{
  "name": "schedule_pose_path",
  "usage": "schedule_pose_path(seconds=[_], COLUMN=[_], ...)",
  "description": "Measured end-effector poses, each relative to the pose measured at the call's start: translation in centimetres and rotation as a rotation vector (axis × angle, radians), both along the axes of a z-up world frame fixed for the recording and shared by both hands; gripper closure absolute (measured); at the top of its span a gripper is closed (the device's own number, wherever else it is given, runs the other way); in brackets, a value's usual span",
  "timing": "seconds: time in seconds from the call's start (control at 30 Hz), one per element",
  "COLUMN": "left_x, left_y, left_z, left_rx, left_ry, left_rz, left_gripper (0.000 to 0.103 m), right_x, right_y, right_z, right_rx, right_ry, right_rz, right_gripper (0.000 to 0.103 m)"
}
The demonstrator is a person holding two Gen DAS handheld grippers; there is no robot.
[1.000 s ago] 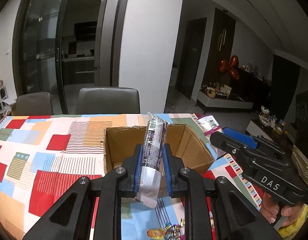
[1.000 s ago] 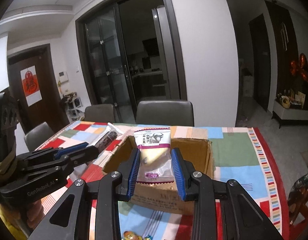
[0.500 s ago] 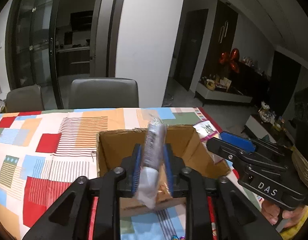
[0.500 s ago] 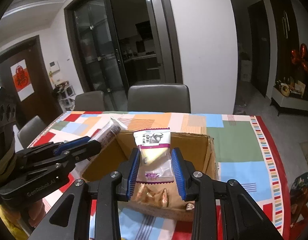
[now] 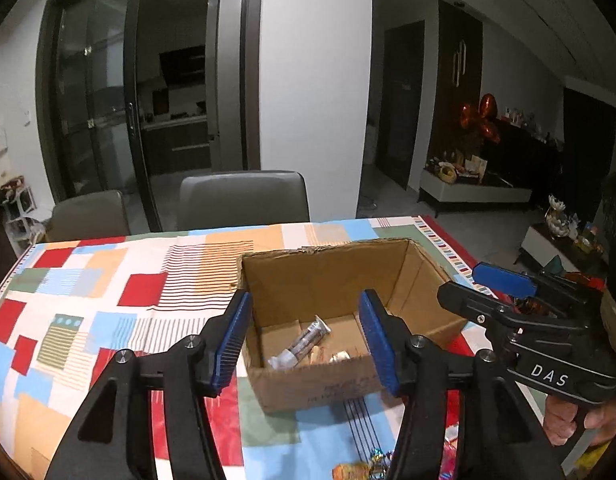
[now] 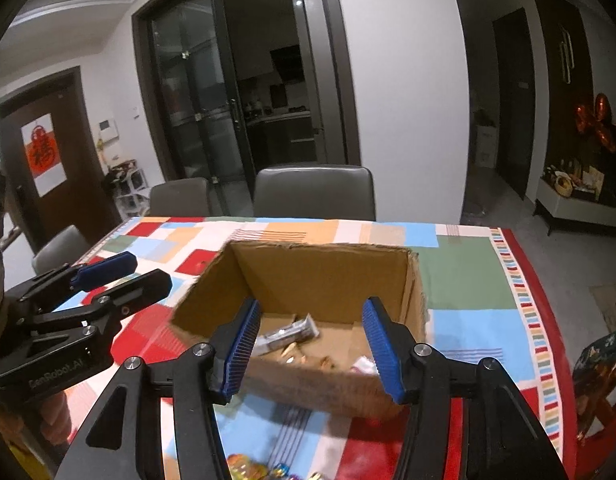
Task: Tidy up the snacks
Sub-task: 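Lift both snacks over the box and open both tools to drop them inside, then move both tools back toward the remaining candies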
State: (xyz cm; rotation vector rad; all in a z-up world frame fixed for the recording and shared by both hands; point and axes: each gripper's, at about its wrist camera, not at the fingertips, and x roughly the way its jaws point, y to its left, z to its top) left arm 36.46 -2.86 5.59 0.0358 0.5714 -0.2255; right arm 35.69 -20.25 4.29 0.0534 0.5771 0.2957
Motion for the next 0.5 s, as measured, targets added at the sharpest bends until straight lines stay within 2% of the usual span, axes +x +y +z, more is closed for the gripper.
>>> schedule_pose_path(seconds=[0.5], left_x=[-8.1], left_y=[1.7], left_z=[0.4], left_rx=[-0.016], left_ry=[-0.06], left_rz=[0.041], left_gripper=[0.046], right_x=[-7.4], right_y=[1.6], right_z=[0.1], right_rx=[-0.001], right_ry=[-0.083], right_rz=[0.074], right_gripper=[0.049])
